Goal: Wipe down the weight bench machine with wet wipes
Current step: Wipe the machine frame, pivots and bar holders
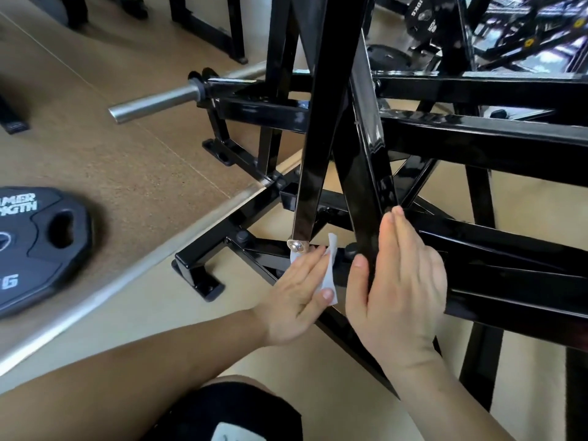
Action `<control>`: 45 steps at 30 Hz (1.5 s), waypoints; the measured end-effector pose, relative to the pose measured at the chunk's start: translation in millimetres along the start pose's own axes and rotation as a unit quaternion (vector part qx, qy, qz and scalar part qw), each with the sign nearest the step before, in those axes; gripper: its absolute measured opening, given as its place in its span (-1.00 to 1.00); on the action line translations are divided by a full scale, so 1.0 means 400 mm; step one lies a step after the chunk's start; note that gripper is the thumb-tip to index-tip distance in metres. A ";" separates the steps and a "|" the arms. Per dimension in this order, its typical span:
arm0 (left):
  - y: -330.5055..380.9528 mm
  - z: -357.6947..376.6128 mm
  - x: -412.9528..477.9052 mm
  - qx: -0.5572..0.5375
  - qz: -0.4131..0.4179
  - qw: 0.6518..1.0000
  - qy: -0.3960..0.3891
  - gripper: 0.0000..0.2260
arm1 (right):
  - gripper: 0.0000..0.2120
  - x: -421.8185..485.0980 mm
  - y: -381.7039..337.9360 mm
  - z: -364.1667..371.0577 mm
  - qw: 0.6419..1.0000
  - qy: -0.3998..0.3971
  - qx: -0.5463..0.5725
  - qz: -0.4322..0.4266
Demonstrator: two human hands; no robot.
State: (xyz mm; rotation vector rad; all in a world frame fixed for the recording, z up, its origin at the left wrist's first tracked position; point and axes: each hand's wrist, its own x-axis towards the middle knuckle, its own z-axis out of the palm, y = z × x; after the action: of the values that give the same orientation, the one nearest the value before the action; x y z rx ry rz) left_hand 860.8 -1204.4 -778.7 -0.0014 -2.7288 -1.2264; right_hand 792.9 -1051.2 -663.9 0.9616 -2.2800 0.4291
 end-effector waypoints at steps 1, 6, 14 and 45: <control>-0.009 -0.006 -0.001 0.002 -0.002 1.000 -0.011 -0.40 | -0.46 -0.010 -0.007 -0.005 1.000 -0.013 0.018 -0.015; -0.112 -0.028 -0.006 0.017 0.007 0.999 -0.035 -0.36 | -0.52 -0.070 -0.028 0.027 0.992 -0.043 0.096 -0.063; -0.335 -0.050 -0.003 0.040 -0.023 0.997 -0.067 -0.32 | -0.54 -0.194 -0.149 0.187 0.972 -0.202 0.104 -0.058; -0.530 -0.115 -0.073 -0.052 -0.095 0.985 0.131 -0.64 | -0.74 -0.250 -0.305 0.536 0.964 -0.209 0.146 0.070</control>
State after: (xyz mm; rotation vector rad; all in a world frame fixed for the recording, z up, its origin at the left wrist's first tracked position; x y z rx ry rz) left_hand 882.7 -1378.0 -910.2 0.3878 -2.4796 -1.3099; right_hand 846.6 -1190.1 -884.3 1.1232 -2.7317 0.6946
